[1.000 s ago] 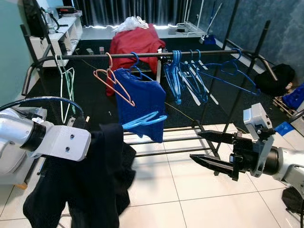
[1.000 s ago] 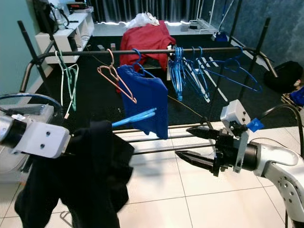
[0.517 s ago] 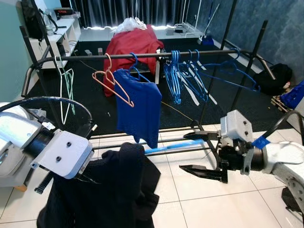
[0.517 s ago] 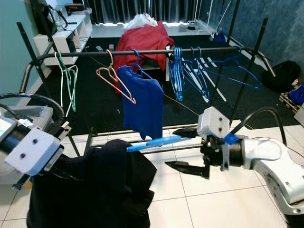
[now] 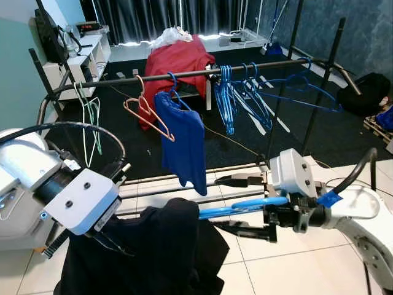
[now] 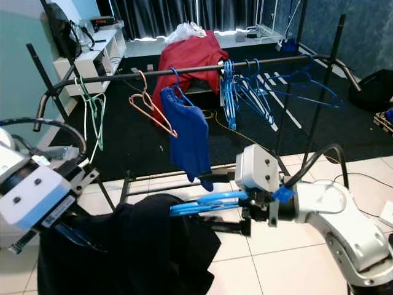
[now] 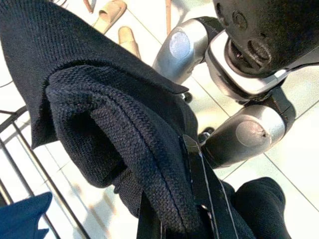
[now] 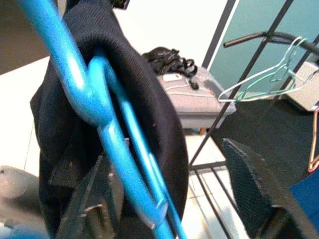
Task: Hang hanger
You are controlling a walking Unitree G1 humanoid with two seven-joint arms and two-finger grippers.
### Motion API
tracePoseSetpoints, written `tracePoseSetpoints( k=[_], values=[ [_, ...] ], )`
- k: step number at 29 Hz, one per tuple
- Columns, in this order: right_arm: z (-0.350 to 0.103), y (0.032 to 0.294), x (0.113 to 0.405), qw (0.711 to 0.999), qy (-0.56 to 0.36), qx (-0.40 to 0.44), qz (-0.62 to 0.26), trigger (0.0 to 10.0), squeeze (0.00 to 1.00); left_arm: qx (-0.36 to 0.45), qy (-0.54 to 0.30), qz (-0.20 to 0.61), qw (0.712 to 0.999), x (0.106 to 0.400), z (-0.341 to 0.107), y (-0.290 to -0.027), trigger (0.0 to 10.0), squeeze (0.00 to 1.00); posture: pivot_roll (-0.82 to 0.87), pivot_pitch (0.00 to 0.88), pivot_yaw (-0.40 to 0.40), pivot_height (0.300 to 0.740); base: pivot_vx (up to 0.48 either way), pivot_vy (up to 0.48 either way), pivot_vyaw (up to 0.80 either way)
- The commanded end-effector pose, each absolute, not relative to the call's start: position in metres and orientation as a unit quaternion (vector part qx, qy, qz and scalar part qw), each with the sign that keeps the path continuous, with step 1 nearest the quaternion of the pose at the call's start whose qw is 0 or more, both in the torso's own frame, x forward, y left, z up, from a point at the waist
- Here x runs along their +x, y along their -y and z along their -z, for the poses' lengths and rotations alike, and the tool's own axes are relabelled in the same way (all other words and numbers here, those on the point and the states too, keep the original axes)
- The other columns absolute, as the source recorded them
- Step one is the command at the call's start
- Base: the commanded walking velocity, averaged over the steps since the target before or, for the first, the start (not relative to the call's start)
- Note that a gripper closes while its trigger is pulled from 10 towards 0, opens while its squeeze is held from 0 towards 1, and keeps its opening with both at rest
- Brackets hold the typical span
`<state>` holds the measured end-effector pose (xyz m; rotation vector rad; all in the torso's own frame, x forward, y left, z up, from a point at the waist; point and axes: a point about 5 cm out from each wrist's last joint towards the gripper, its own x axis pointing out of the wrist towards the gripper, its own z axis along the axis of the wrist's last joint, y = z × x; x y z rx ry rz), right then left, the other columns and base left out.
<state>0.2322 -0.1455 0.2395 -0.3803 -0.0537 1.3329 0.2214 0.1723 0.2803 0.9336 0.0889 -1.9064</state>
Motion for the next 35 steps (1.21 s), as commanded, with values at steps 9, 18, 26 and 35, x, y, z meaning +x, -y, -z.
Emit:
tracePoseSetpoints(
  k=[9, 18, 26, 35],
  values=[
    [-0.237, 0.136, 0.231, 0.759, 0.031, -0.156, -0.631, 0.0, 0.0, 0.372, -0.04, 0.806, 0.458, 0.213, -0.287, -0.171, 10.0, 0.0, -0.06, 0.0, 0.089, 0.74, 0.0, 0.0, 0.0],
    [-0.236, 0.134, 0.228, 0.756, 0.026, -0.133, -0.64, 0.0, 0.0, 0.342, -0.022, 0.82, 0.458, 0.209, -0.286, -0.167, 10.0, 0.0, -0.05, 0.0, 0.056, 0.74, 0.0, 0.0, 0.0],
    [-0.237, 0.13, 0.228, 0.752, 0.027, -0.118, -0.648, 0.0, 0.0, 0.323, -0.036, 0.827, 0.458, 0.204, -0.285, -0.167, 10.0, 1.0, -0.03, 0.0, 0.03, 0.74, 0.0, 0.0, 0.0],
    [-0.238, 0.127, 0.226, 0.749, 0.03, -0.103, -0.654, 0.0, 0.0, 0.329, -0.034, 0.818, 0.47, 0.21, -0.288, -0.168, 10.0, 1.0, -0.03, 0.0, 0.033, 0.74, 0.0, 0.0, 0.0]
  ],
)
